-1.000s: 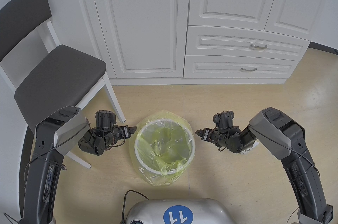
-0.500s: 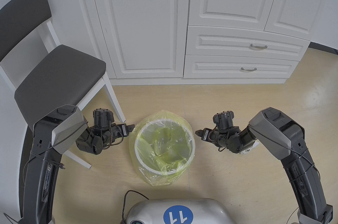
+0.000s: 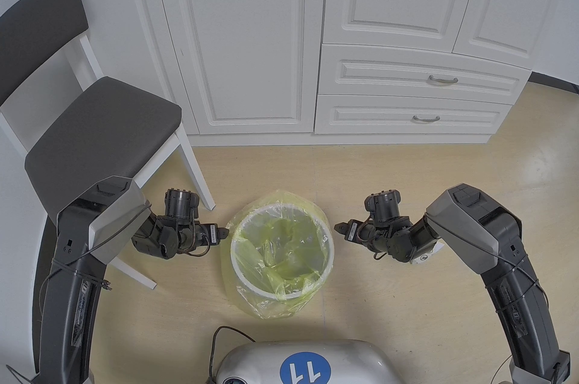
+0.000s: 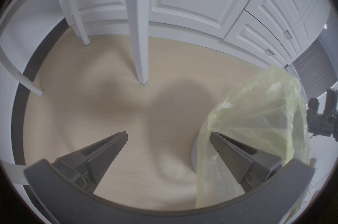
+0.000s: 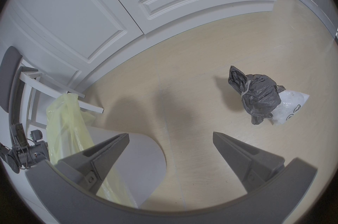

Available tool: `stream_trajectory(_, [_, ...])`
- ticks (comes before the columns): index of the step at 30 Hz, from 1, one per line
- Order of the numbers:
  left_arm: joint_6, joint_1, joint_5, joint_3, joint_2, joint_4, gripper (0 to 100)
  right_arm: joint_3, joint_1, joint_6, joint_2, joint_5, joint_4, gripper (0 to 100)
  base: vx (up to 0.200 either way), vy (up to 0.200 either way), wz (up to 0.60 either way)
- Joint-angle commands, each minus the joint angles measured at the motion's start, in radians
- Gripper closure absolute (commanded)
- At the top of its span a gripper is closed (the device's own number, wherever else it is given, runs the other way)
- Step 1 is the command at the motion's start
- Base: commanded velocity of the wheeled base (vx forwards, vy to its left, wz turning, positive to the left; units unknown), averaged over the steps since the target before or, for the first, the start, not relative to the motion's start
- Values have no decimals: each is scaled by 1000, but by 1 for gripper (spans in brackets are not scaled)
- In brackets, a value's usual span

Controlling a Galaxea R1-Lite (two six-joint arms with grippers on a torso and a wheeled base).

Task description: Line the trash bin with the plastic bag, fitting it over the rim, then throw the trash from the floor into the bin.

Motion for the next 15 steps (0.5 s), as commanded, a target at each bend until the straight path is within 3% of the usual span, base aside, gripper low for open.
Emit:
stream_trajectory(1, [4,0,27,-29,21,4,0,-4,0,-1,2,0,2,0,0,0,0])
stream_trajectory(15, [-12,2,30,-64,53,-120,0,-4,0,-1,2,0,3,0,0,0,0])
